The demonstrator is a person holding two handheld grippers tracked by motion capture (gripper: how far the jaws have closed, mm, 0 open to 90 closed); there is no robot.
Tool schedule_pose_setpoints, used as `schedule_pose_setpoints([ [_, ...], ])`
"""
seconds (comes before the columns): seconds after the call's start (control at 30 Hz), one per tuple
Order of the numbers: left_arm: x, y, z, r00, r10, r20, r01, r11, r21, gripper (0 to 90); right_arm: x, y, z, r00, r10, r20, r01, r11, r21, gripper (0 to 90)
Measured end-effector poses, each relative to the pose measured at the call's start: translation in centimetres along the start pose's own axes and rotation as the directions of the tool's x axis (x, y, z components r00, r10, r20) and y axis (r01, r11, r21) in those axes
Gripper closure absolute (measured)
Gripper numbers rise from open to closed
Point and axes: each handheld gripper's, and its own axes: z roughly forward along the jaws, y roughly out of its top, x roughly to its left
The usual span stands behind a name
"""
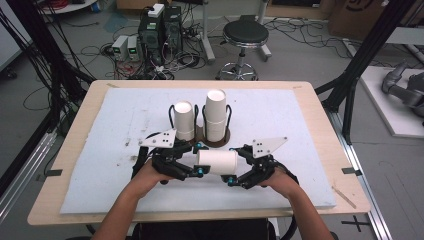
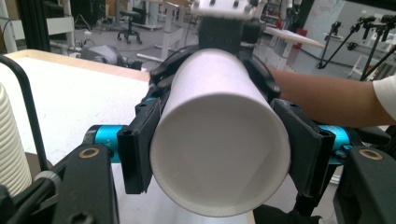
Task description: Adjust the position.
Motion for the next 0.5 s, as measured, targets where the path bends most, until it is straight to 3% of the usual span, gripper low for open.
schedule_pose_setpoints([
  [0.1,0.00,-0.31,0.22,1.0000,-0.005,0.005,0.005,0.9999,0.013,35.4,0.02,0.09,-0.23,1.0000,-0.004,-0.006,0.004,0.9999,-0.017,26.2],
  [0.3,-0.03,-0.48,0.22,0.9999,-0.007,0.009,0.007,0.9997,0.023,36.1,-0.04,0.07,-0.45,0.9995,-0.017,-0.025,0.017,0.9998,-0.007,32.3],
  [0.5,-0.08,-0.52,0.34,0.9998,-0.021,-0.006,0.021,0.9991,0.037,35.4,-0.19,0.01,-0.47,0.9993,-0.018,-0.033,0.018,0.9998,0.004,33.0],
])
